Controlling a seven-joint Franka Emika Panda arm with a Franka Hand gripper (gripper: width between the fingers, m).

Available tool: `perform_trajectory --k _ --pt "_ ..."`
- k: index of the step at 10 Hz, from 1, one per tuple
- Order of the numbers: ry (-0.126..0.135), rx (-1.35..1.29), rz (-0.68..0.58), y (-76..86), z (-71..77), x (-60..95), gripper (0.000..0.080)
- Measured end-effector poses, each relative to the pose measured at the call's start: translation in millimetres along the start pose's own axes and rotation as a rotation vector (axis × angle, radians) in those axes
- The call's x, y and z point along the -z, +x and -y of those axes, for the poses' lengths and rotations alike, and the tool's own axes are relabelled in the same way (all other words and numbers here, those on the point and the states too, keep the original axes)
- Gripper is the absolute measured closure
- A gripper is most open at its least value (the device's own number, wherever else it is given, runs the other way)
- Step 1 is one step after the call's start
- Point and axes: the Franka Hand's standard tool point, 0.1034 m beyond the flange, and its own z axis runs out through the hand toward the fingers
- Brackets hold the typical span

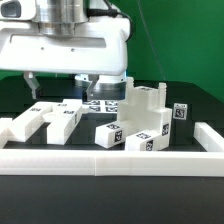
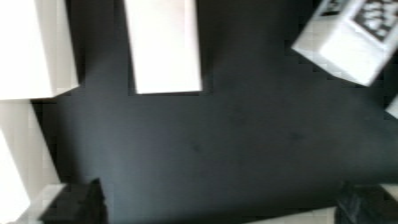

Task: Assemble chair

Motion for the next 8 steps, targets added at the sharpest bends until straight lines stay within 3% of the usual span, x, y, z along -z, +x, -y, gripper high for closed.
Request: perform_trajectory --k 5,8 --pt "-0.004 0.011 -0.012 -3.3 -3.5 -5.4 0.0150" --pt "-0.021 0.011 -0.021 -23.7 -12.2 -23.1 0.0150"
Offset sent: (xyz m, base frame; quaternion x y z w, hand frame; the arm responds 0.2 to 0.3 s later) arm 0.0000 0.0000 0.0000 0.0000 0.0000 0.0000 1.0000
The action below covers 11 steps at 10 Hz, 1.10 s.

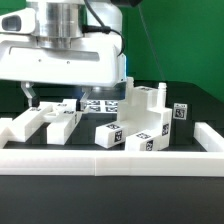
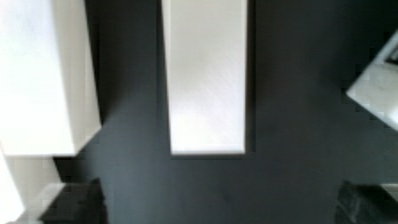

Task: Assemble chair

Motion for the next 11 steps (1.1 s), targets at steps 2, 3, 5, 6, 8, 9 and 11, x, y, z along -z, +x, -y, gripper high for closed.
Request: perform_trajectory --k 2,3,5,6,8,9,11 --pt "-0.002 -0.001 0.013 -5.1 -1.0 -5.3 0.0150" --pt "-0.002 -0.003 0.018 -6.6 -1.3 -7.5 0.0150" --pt "-0.002 -0.002 0.018 -6.2 -1.1 -7.3 0.0150" --pt "-0.002 -0.002 0.021 -6.7 -1.0 -7.5 0.0150" --pt "0.004 0.028 0.043 -10.0 0.5 -8.4 0.0150" --pt "0.006 0.062 0.048 -12.5 0.6 -9.8 0.0150" --pt "0.007 0.108 0.051 -13.4 0.7 -10.3 0.0150"
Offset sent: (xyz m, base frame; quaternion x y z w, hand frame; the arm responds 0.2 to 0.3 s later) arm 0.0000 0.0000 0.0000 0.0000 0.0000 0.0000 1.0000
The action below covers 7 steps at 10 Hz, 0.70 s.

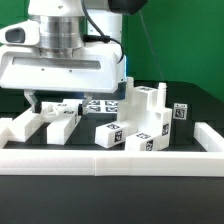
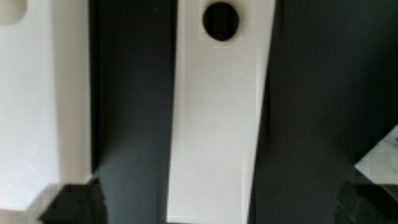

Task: Assemble chair

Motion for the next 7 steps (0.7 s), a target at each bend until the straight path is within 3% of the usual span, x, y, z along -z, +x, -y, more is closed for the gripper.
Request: perform_trajectory --k 3,7 --pt "-0.001 0.007 0.000 -0.5 -1.2 -1.1 0.0150" --pt "-0.006 0.020 0.013 -8.1 -0.8 -14.5 0.0150"
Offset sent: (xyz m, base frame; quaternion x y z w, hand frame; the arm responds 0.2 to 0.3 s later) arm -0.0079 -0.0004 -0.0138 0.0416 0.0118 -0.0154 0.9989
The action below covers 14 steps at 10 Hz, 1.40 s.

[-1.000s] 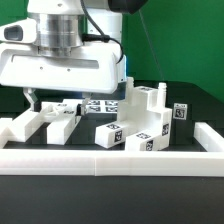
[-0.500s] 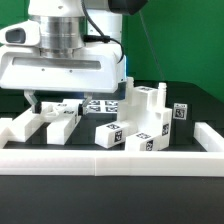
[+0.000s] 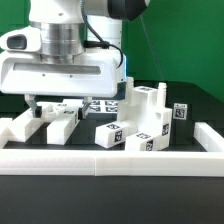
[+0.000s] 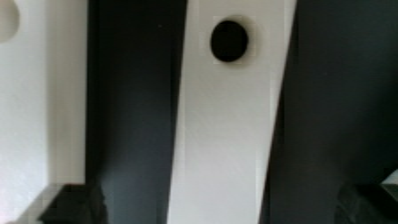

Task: Assemble chair

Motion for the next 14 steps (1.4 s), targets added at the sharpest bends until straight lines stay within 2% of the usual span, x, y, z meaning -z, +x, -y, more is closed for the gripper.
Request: perform_trajectory --k 6,12,13,14 --pt "-0.018 0.008 0.015 -5.5 1.3 -25.4 0.0150" --pt "-0.016 0.010 0.020 -6.4 3.8 -27.9 0.0150" --pt "-0.015 0.010 0.022 -6.2 4.1 -27.6 0.0238" --pt "-0.015 0.010 0.022 -6.2 4.0 -27.6 0.0373"
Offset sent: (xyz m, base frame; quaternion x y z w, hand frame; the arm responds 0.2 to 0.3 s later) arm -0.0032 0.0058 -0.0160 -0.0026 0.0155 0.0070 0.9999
